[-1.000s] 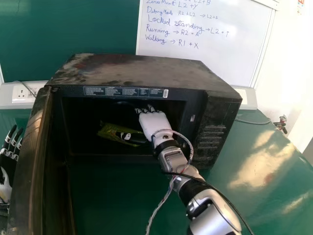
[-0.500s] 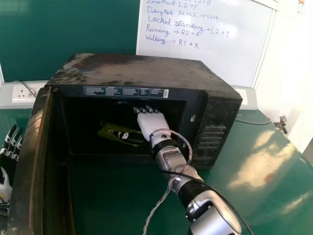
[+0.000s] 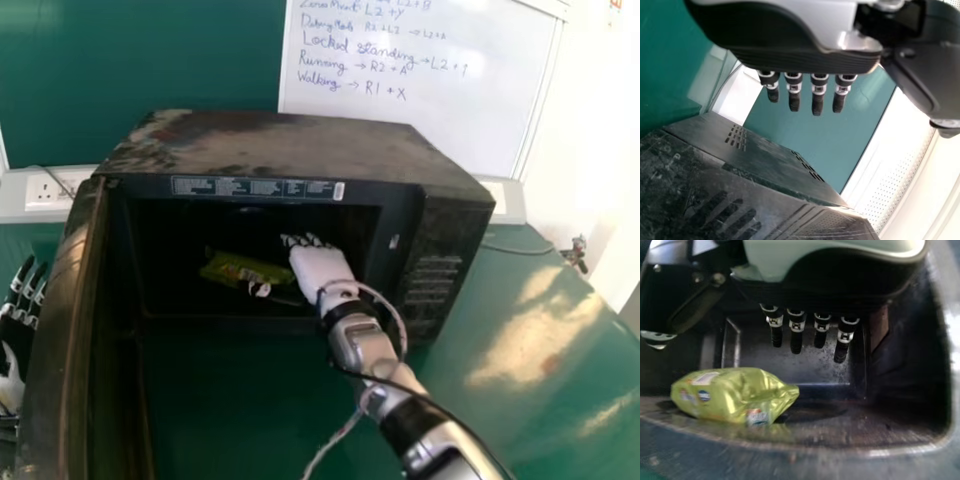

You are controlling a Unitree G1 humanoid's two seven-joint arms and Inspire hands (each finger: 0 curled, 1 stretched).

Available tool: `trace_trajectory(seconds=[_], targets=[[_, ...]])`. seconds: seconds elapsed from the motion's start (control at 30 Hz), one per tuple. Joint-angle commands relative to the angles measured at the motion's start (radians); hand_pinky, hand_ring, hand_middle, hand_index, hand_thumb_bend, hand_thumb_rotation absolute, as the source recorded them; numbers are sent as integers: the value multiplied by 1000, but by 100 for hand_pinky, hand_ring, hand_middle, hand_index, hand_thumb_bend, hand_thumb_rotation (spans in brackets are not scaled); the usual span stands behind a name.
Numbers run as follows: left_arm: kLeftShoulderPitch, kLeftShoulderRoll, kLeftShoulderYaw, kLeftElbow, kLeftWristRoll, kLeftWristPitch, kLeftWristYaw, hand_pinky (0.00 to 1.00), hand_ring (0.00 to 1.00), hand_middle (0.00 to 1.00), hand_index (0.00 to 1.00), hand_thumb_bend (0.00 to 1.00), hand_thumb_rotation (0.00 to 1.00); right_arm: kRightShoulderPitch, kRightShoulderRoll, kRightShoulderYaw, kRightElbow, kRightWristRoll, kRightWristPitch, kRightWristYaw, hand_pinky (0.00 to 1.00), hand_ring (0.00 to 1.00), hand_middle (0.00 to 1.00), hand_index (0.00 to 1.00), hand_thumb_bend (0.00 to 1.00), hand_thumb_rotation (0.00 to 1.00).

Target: Put biscuit inside oven

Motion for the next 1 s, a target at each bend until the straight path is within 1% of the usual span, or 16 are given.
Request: trace_trajectory(seconds=[0.0, 0.1, 0.27, 0.37, 0.47, 0.57, 0.63, 0.8, 0.97], targets=[[39, -46, -7, 44, -6, -4, -1, 0, 70, 79, 95, 1, 0, 50, -33, -13, -74, -5, 0, 22, 94, 94, 97, 99, 100, 90], [38, -44, -6, 45, -11, 0, -7, 0, 70, 79, 95, 0, 0, 107, -63, -23, -162, -20, 1, 22, 94, 93, 95, 99, 100, 90], [40, -44, -10, 37, -2, -2, 9, 0, 70, 79, 95, 1, 0, 206, -97, -56, -298, -30, -13, -8, 93, 94, 95, 99, 100, 91], [34, -41, -7, 50, -8, -5, -4, 0, 69, 79, 95, 1, 0, 263, -118, -72, -370, -43, -24, -23, 93, 93, 95, 99, 100, 92], [25, -34, -4, 72, -7, -13, -15, 0, 69, 78, 95, 1, 0, 318, -128, -94, -437, -48, -25, -21, 95, 94, 95, 98, 100, 90], [24, -36, -4, 69, -6, -11, -8, 0, 69, 78, 95, 1, 0, 369, -134, -111, -493, -59, -19, -18, 97, 96, 95, 98, 100, 88], [24, -36, -4, 69, -6, -13, -10, 0, 70, 78, 95, 0, 0, 400, -142, -119, -523, -63, -23, -18, 98, 97, 95, 99, 100, 87], [21, -34, -4, 73, -6, -15, -14, 0, 70, 79, 95, 0, 0, 477, -150, -145, -566, -61, -41, -30, 93, 95, 95, 98, 100, 88], [19, -31, -2, 81, -5, -16, -12, 0, 69, 78, 95, 1, 0, 537, -151, -184, -564, -31, -90, -71, 93, 94, 94, 97, 100, 85]])
